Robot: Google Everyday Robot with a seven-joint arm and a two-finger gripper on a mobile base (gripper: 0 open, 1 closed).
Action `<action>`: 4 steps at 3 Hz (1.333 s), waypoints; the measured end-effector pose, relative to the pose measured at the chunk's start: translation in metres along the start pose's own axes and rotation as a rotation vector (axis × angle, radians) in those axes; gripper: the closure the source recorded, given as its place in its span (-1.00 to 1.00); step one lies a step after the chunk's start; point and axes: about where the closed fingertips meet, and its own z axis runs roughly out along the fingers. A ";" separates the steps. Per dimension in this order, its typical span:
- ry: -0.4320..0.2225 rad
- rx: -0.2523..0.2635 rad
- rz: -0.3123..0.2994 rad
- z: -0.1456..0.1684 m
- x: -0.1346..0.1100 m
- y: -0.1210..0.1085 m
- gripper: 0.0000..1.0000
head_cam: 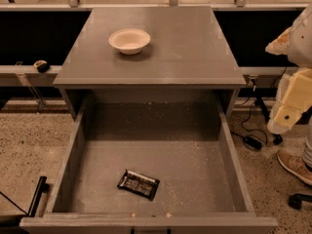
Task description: Pick rxbar chocolate from top drawer and place on counter
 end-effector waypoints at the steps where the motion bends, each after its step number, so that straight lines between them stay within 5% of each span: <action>1: 0.000 0.000 0.000 0.000 0.000 0.000 -1.00; 3: -0.017 -0.100 -0.052 0.094 -0.039 0.020 -1.00; 4: -0.014 -0.111 -0.056 0.104 -0.039 0.024 -1.00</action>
Offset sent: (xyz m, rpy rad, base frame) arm 0.0271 0.0624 -0.0929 0.0135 0.1000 0.0690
